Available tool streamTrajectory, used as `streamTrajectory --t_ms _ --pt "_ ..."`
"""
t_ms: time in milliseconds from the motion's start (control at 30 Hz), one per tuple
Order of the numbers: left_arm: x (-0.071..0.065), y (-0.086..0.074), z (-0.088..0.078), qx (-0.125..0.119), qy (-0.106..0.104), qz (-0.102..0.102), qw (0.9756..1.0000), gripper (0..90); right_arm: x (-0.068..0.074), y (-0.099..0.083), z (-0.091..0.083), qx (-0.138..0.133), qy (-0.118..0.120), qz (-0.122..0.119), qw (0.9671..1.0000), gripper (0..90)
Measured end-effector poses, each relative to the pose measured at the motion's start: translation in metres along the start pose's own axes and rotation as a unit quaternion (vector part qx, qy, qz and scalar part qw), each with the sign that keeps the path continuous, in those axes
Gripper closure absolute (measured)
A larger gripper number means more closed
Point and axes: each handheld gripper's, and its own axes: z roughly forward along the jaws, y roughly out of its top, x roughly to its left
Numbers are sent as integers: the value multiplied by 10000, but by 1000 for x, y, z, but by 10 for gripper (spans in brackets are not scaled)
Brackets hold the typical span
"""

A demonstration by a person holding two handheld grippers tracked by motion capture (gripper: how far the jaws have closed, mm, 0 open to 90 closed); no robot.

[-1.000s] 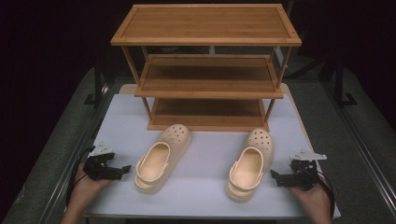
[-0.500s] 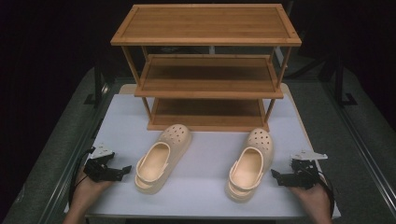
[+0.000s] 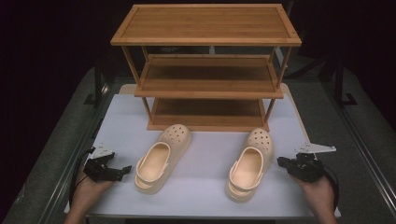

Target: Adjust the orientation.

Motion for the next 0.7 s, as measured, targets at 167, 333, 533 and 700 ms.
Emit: streamTrajectory --t_ms 167,333,533,700 --pt "0 0 0 1 -7 -11 10000 72 0 4 7 134 169 -84 9997 896" --pt "0 0 0 2 -7 -12 10000 72 0 8 15 221 274 -112 9993 895" --pt "0 0 0 -9 -13 -33 10000 73 -1 11 21 273 298 -151 9991 895" --pt "0 0 0 0 -11 -20 10000 73 -2 13 23 220 388 -156 9989 896"
